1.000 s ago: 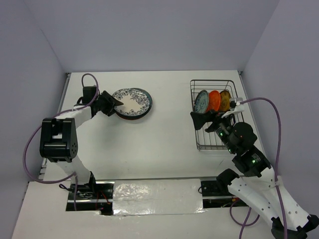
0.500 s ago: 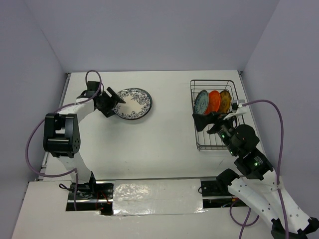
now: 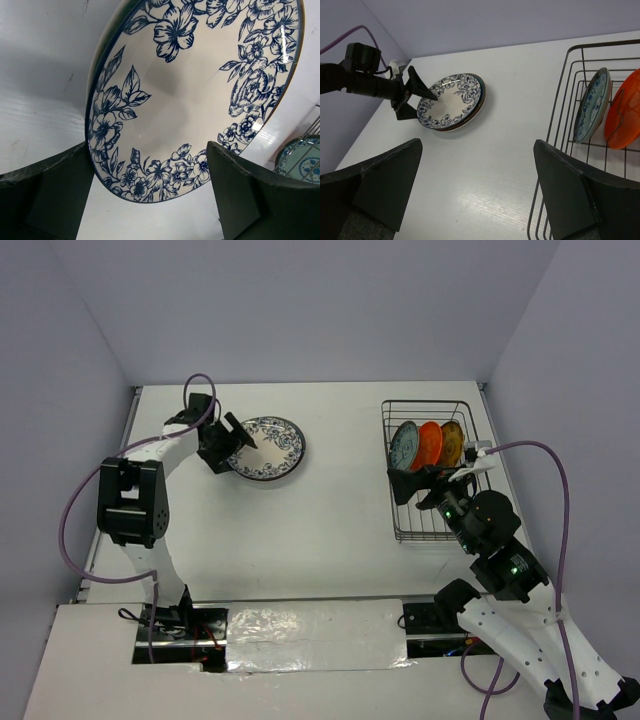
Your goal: Unload the plates from the dish rack
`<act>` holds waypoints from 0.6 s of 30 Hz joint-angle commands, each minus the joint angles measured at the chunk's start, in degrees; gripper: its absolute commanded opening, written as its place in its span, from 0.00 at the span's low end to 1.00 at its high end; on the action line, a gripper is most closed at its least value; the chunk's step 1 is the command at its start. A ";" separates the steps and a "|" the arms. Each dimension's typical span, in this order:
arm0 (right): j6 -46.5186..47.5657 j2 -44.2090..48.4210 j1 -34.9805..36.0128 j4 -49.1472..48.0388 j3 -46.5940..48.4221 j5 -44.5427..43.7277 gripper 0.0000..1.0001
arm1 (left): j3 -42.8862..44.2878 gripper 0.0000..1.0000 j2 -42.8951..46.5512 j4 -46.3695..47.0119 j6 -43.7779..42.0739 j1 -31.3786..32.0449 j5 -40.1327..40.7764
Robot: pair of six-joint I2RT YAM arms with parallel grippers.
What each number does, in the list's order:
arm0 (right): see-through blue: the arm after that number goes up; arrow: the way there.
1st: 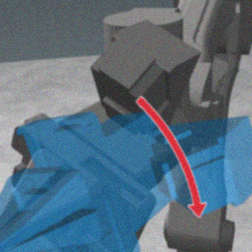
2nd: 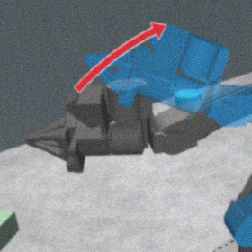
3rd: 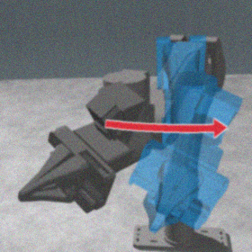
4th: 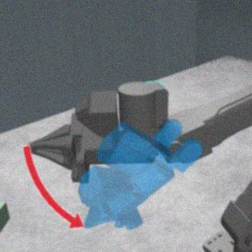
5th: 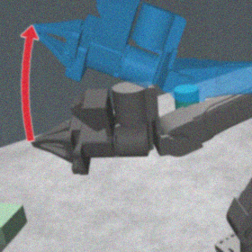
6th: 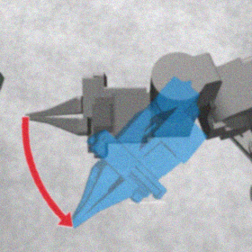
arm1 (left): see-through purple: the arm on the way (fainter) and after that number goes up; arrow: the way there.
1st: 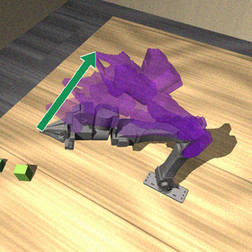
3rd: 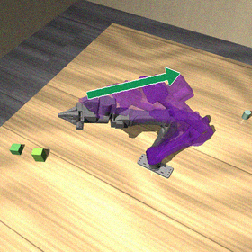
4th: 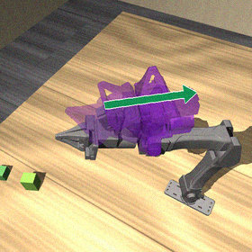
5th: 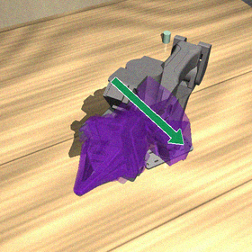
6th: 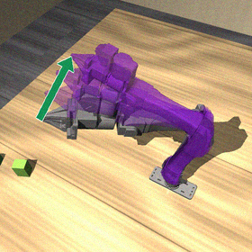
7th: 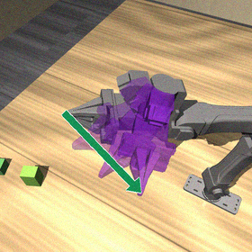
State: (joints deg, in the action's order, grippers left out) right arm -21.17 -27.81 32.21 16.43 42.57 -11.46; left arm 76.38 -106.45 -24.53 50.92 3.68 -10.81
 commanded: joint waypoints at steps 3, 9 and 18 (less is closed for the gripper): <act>1.74 0.74 -0.39 0.62 0.24 -1.19 1.00 | 2.46 1.00 -1.39 -1.22 -0.82 1.41 1.23; 2.10 0.48 -0.39 0.63 0.15 -1.10 1.00 | 4.83 1.00 -2.71 -2.71 -1.26 2.64 1.67; 2.18 0.57 -0.30 0.63 -0.11 -0.67 1.00 | 6.68 1.00 -3.76 -4.12 -1.52 3.35 2.19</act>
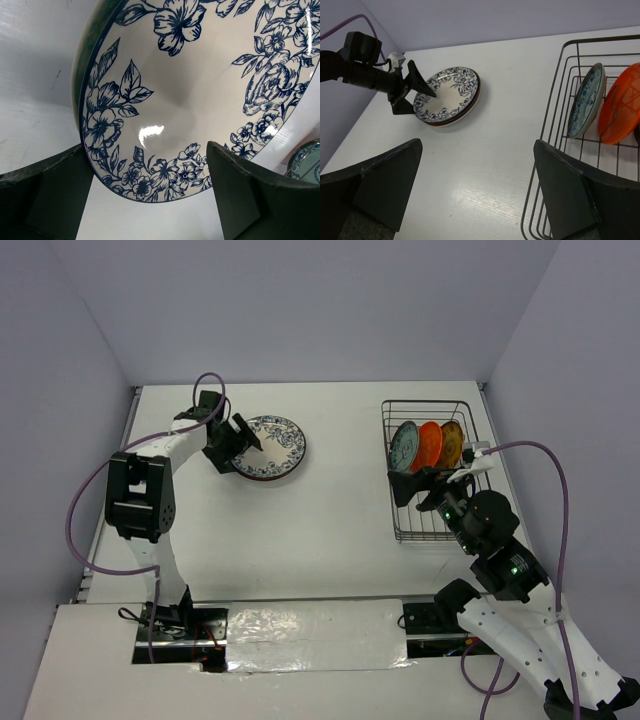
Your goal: Unload the plates from the dish rack
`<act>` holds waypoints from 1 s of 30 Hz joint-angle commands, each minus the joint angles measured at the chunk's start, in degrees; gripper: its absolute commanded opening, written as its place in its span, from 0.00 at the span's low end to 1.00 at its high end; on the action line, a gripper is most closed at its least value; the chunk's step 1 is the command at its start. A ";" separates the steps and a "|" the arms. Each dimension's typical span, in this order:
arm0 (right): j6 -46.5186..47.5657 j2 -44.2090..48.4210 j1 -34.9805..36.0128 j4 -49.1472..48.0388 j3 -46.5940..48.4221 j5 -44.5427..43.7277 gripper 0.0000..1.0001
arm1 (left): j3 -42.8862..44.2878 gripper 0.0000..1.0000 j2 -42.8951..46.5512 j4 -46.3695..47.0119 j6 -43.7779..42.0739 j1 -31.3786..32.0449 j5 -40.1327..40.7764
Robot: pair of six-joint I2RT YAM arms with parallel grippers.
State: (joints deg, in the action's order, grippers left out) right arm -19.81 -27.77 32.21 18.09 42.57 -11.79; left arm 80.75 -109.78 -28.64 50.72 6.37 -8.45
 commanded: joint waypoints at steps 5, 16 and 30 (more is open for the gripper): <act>0.83 0.61 -0.30 -1.04 -0.47 -0.51 1.00 | 0.37 1.00 -0.70 1.75 -1.24 1.01 -1.31; 1.97 -4.39 -0.39 2.48 0.58 0.19 1.00 | 1.25 0.99 0.52 -3.87 -3.78 1.45 3.35; 2.32 -12.22 -0.30 7.93 5.16 -6.13 1.00 | -5.78 0.99 11.31 -12.05 -5.45 -0.92 16.33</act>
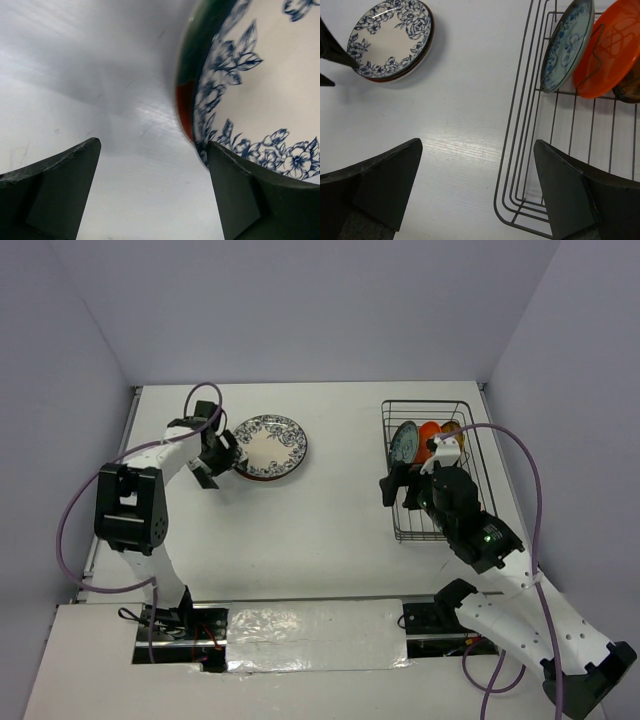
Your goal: Unload the plates from the dish rack
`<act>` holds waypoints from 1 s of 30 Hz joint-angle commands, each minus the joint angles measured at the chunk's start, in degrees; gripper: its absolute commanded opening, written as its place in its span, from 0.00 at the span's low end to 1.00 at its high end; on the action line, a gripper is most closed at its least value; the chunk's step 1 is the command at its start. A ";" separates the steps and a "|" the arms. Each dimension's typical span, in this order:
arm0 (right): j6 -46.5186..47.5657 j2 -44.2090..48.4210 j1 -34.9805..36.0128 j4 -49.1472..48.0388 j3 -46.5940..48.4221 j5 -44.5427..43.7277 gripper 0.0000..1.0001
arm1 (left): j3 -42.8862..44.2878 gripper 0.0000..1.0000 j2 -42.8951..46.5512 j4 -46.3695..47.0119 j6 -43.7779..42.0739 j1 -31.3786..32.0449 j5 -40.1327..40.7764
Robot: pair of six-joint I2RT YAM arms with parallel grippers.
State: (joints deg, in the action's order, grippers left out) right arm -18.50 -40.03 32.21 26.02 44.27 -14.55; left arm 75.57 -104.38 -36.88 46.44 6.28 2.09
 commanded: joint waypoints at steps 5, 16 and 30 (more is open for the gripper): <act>3.90 -4.52 -0.74 2.10 6.08 -10.41 1.00 | -2.08 1.00 19.43 -7.32 -3.97 -0.92 13.37; 14.36 -25.17 -14.62 -0.53 14.97 -13.32 0.82 | -20.45 0.99 51.01 1.11 -22.26 -0.75 9.08; 17.97 -47.58 -16.47 -3.78 29.03 -14.88 0.53 | -23.89 1.00 53.93 3.31 -22.97 0.84 6.88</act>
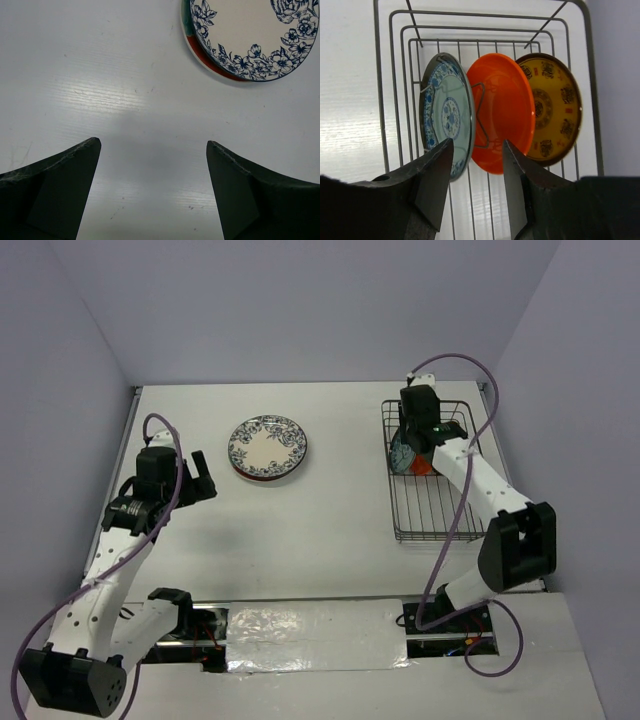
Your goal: Unload the plates from the dish rack
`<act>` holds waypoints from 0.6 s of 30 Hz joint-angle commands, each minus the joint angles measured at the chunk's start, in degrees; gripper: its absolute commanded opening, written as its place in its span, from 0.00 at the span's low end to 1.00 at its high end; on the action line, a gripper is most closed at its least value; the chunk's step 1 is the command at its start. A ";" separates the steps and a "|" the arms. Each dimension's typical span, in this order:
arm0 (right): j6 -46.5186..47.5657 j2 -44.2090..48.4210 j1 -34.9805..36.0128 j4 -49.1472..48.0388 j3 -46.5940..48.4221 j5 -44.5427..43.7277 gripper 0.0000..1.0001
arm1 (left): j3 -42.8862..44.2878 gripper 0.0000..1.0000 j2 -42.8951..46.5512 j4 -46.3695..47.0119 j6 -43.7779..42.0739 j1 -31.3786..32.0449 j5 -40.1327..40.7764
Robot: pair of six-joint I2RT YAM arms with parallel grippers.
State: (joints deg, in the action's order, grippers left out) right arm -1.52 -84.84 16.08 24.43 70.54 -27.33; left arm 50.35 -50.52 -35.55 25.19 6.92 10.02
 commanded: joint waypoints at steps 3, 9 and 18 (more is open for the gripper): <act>3.18 -5.76 -0.43 -3.33 3.72 -5.52 0.48 | 1.07 0.99 0.60 2.41 -1.90 0.38 -1.58; 5.03 -9.64 -0.87 -4.65 3.99 -6.34 0.41 | 1.07 1.00 -0.01 2.42 -2.16 0.64 -2.37; 4.33 -10.79 -0.87 -5.70 2.85 -6.94 0.22 | 1.07 0.99 -0.54 2.42 -2.16 0.73 -2.81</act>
State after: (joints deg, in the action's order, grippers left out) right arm 2.83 -96.38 15.51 21.19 71.79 -31.73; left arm 50.35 -50.61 -35.09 24.03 7.40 8.16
